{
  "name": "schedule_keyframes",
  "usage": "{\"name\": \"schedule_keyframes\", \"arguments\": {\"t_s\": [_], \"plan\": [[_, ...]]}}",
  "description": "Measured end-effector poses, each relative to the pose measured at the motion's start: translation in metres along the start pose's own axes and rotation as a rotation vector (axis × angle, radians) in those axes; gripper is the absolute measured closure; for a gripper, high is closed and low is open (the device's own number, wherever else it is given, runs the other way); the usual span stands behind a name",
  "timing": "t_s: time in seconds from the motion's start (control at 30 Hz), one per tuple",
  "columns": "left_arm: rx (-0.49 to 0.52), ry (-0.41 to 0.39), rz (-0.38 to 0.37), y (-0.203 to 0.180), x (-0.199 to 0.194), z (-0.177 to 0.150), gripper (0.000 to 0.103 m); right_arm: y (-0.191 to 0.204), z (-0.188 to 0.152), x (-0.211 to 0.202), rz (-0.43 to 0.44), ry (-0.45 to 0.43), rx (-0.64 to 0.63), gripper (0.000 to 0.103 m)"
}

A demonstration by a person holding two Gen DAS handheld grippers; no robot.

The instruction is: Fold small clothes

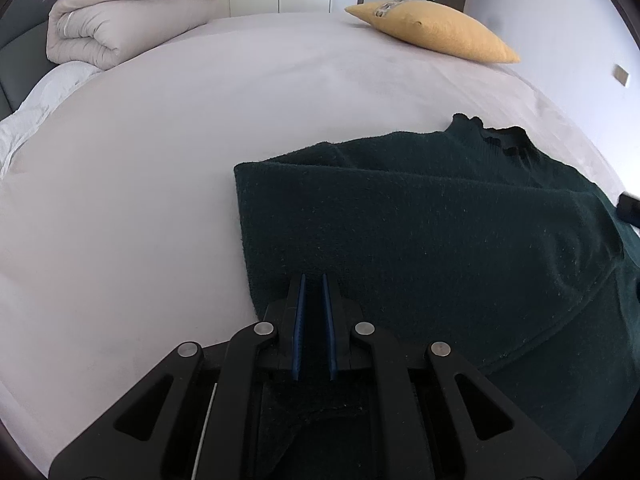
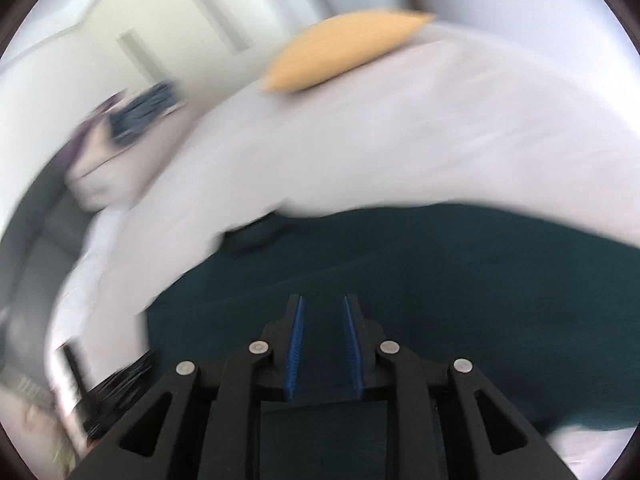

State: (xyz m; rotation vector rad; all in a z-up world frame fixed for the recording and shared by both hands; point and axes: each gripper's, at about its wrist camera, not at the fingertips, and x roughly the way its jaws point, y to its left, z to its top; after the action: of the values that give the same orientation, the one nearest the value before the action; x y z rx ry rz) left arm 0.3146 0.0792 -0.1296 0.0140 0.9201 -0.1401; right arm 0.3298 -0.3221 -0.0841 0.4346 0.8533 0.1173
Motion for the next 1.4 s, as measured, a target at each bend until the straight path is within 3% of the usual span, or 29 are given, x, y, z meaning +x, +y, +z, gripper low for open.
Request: {"name": "schedule_keyframes", "arguments": {"t_s": [0.07, 0.1, 0.17, 0.23, 0.33, 0.37, 0.4, 0.5, 0.6, 0.73, 0.8, 0.83, 1.0, 1.2, 1.33, 1.4], "plan": [[-0.014, -0.010, -0.020, 0.003, 0.002, -0.002, 0.095, -0.006, -0.009, 0.034, 0.007, 0.106, 0.029, 0.078], [-0.024, -0.013, -0.036, 0.006, 0.002, -0.003, 0.095, -0.016, -0.012, 0.042, 0.017, 0.113, 0.066, 0.085], [-0.052, -0.014, -0.073, 0.011, 0.003, -0.003, 0.095, -0.045, -0.018, 0.036, 0.090, 0.059, 0.179, 0.103], [-0.063, -0.016, -0.088, 0.015, 0.003, -0.004, 0.095, -0.073, -0.023, 0.024, 0.174, 0.036, 0.293, 0.103], [-0.057, -0.026, -0.071, 0.013, 0.001, -0.005, 0.095, -0.106, -0.032, -0.016, 0.130, -0.056, 0.375, 0.103], [-0.051, -0.027, -0.061, 0.011, 0.001, -0.004, 0.095, -0.120, -0.038, -0.041, 0.069, -0.094, 0.420, 0.085], [-0.045, -0.027, -0.049, 0.009, -0.001, -0.003, 0.095, -0.129, -0.044, -0.059, 0.060, -0.129, 0.451, 0.073], [-0.074, -0.012, -0.040, 0.009, -0.013, -0.001, 0.094, -0.161, -0.078, -0.140, 0.092, -0.283, 0.547, 0.054], [-0.141, -0.011, -0.082, 0.008, -0.037, -0.001, 0.094, -0.203, -0.122, -0.210, 0.012, -0.415, 0.667, 0.037], [-0.108, -0.069, -0.133, -0.014, -0.074, -0.006, 0.094, -0.267, -0.178, -0.257, -0.015, -0.481, 0.899, 0.037], [-0.107, -0.082, -0.186, -0.028, -0.091, -0.010, 0.094, -0.289, -0.199, -0.266, 0.023, -0.511, 0.995, 0.060], [-0.107, -0.084, -0.209, -0.033, -0.098, -0.012, 0.094, -0.295, -0.205, -0.267, 0.048, -0.524, 1.030, 0.062], [-0.169, -0.048, -0.305, -0.051, -0.114, -0.033, 0.094, -0.313, -0.212, -0.271, 0.104, -0.607, 1.153, 0.064], [-0.188, 0.037, -0.326, -0.066, -0.105, -0.060, 0.094, -0.322, -0.199, -0.271, 0.085, -0.691, 1.184, 0.064], [-0.225, 0.063, -0.342, -0.063, -0.094, -0.067, 0.094, -0.322, -0.180, -0.268, 0.009, -0.731, 1.141, 0.064], [-0.231, 0.069, -0.349, -0.061, -0.090, -0.067, 0.094, -0.322, -0.172, -0.269, -0.017, -0.724, 1.104, 0.075]]}}
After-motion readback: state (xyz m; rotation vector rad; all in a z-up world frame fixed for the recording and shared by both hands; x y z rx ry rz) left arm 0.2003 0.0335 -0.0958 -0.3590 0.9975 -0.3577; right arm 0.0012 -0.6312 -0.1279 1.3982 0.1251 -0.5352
